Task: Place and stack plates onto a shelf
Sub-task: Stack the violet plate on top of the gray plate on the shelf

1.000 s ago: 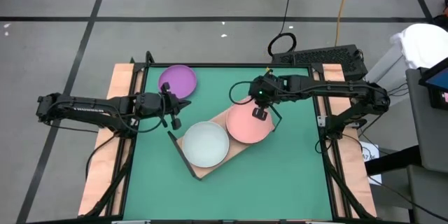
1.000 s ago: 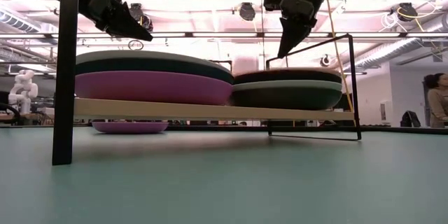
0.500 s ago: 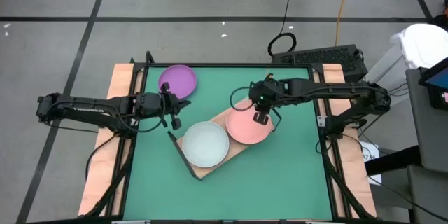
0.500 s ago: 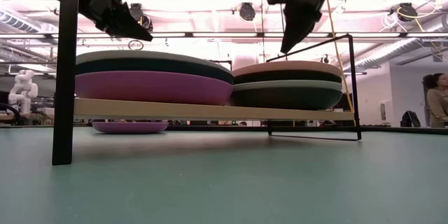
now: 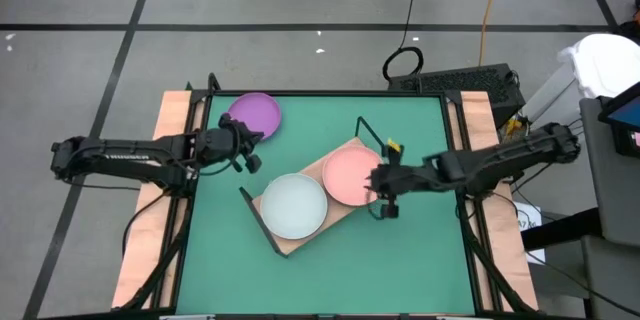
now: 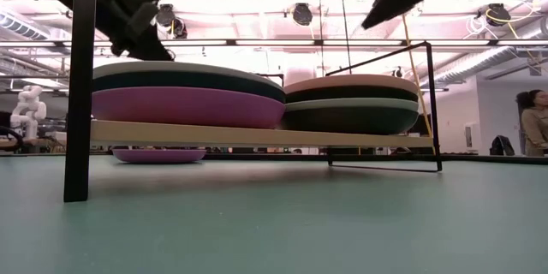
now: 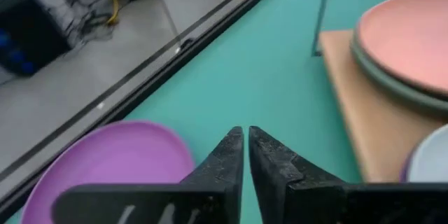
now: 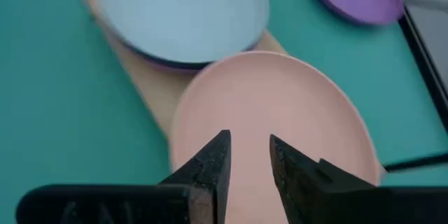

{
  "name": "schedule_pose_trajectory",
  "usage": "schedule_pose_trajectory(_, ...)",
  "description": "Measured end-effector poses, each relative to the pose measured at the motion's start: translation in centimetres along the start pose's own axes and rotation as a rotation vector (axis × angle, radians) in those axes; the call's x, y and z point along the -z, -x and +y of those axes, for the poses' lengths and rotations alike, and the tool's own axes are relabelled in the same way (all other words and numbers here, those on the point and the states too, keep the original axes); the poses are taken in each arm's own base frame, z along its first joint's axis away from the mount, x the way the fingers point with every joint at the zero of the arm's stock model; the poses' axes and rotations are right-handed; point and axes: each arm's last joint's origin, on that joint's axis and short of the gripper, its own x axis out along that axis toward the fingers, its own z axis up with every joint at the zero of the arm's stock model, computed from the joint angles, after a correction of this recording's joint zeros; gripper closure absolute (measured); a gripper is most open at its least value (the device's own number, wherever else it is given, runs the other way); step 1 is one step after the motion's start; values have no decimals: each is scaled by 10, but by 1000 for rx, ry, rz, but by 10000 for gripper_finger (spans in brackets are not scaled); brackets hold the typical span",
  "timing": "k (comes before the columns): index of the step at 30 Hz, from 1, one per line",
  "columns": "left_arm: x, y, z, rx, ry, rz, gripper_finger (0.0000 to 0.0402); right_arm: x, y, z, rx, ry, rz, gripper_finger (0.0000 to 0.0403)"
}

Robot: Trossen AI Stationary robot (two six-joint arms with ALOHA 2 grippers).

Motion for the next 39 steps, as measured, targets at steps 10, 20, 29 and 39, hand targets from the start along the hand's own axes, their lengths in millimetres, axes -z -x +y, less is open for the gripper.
schedule_pose_trajectory(10, 4, -5, 20, -32, 38, 168, 317, 37, 20, 5, -47, 63, -211, 321)
schedule_pose_trajectory(20, -3, -35, 26, -40, 70, 382, 315, 44, 36, -1, -47, 123, -335, 321)
schedule_pose_trajectory(29, 9, -60, 35, -91, 133, 543, 251, 47, 38, -2, -44, 125, -321, 321)
schedule_pose_trajectory(39, 15, -73, 46, -153, 219, 587, 188, 46, 38, -2, -40, 147, -326, 321)
